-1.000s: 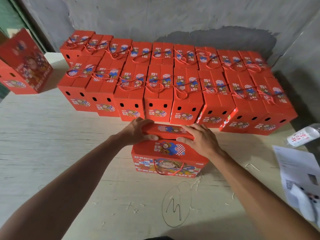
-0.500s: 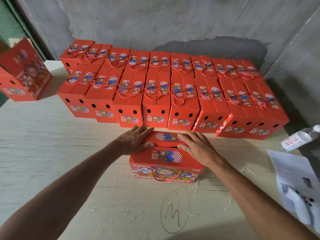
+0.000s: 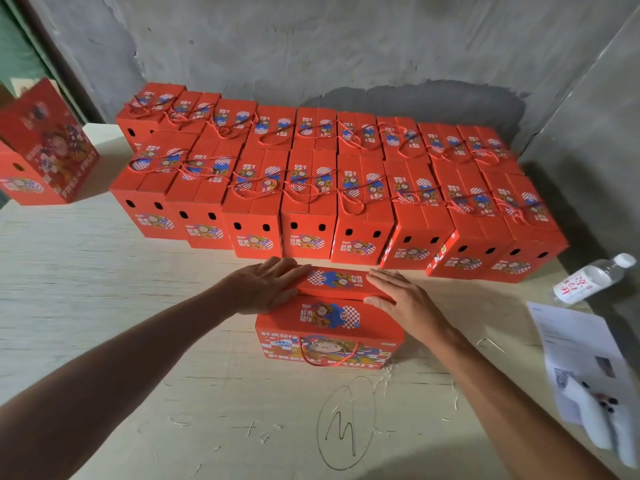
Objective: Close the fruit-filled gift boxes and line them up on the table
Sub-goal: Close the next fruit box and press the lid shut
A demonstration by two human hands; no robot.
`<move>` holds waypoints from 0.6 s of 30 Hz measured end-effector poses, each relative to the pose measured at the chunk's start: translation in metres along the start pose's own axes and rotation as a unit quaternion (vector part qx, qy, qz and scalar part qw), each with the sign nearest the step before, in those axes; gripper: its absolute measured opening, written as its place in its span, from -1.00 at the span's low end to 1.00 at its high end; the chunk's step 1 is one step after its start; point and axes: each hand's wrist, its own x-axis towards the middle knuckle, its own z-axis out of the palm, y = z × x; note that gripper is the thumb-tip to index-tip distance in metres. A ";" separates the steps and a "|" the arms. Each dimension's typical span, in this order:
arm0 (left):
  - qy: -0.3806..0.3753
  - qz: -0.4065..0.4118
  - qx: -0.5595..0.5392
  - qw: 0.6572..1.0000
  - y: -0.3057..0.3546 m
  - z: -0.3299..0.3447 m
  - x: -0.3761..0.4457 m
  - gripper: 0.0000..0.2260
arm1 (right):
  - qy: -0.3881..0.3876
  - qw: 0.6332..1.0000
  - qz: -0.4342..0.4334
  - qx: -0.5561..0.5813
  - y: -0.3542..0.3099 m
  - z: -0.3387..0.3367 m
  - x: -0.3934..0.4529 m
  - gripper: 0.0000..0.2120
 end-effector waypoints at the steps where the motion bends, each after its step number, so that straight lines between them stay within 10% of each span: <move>1: 0.006 0.000 0.007 1.000 -0.001 0.000 0.000 -0.41 | 0.030 0.999 -0.009 -0.002 0.000 -0.001 0.000 -0.43; 18: 0.007 -0.093 -0.173 0.980 0.008 0.018 -0.021 -0.37 | 0.058 0.998 -0.004 0.006 0.013 0.003 -0.031 -0.50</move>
